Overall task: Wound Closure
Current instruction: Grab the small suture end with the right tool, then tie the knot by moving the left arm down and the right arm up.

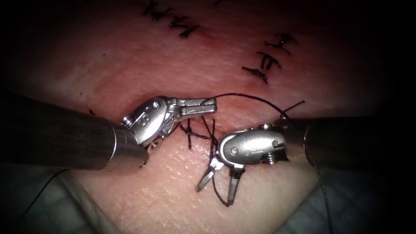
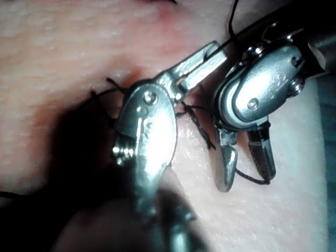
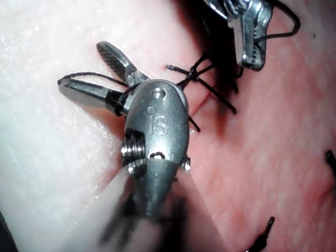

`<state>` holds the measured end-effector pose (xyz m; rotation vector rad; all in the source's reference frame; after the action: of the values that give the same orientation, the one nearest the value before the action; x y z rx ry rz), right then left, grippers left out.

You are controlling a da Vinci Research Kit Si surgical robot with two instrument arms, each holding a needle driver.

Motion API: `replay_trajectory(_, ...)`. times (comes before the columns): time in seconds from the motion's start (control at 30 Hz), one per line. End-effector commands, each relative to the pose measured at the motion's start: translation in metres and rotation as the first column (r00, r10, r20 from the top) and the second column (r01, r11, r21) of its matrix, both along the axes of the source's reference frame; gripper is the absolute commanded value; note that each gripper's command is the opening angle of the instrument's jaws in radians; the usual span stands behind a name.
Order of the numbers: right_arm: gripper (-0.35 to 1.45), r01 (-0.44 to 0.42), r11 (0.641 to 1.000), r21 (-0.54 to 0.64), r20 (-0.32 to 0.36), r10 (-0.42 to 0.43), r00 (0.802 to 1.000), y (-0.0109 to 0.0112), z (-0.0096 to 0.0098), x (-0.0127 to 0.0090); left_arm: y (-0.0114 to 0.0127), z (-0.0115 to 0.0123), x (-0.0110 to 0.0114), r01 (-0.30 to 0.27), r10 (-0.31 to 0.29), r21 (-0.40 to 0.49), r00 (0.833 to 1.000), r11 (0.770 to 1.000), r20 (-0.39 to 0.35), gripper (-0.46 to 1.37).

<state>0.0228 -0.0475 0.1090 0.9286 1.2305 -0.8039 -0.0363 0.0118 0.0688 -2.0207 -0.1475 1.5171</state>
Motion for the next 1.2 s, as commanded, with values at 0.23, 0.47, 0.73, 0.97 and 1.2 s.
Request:
replay_trajectory(0.23, 0.53, 0.021, 0.999, -0.033, 0.008, -0.021, 1.0, -0.0015, 0.0012, 0.0002, 0.0, -0.0003, 0.0003, -0.01, 0.01, -0.001, 1.0, 1.0, 0.005, -0.35)
replay_trajectory(0.47, -0.35, 0.12, 0.991, -0.057, 0.026, -0.118, 0.993, -0.0018, 0.0015, 0.0002, 0.0, -0.0003, 0.0005, -0.011, 0.011, -0.001, 1.0, 1.0, 0.006, -0.35)
replay_trajectory(0.73, -0.35, 0.104, 0.994, -0.044, 0.007, -0.104, 0.995, -0.0012, 0.0016, 0.0005, 0.0, -0.0003, 0.0011, -0.016, 0.016, -0.001, 1.0, 1.0, 0.009, -0.35)
replay_trajectory(0.97, -0.35, -0.054, 0.998, 0.045, 0.062, 0.051, 0.997, 0.002, 0.0013, 0.0003, -0.001, -0.0003, 0.002, -0.021, 0.021, -0.006, 1.0, 1.0, 0.011, -0.35)
replay_trajectory(1.2, -0.35, -0.165, 0.98, 0.111, 0.093, 0.155, 0.984, 0.0052, 0.0007, 0.0, -0.0022, -0.0008, 0.0027, -0.027, 0.027, -0.009, 1.0, 1.0, 0.013, -0.35)
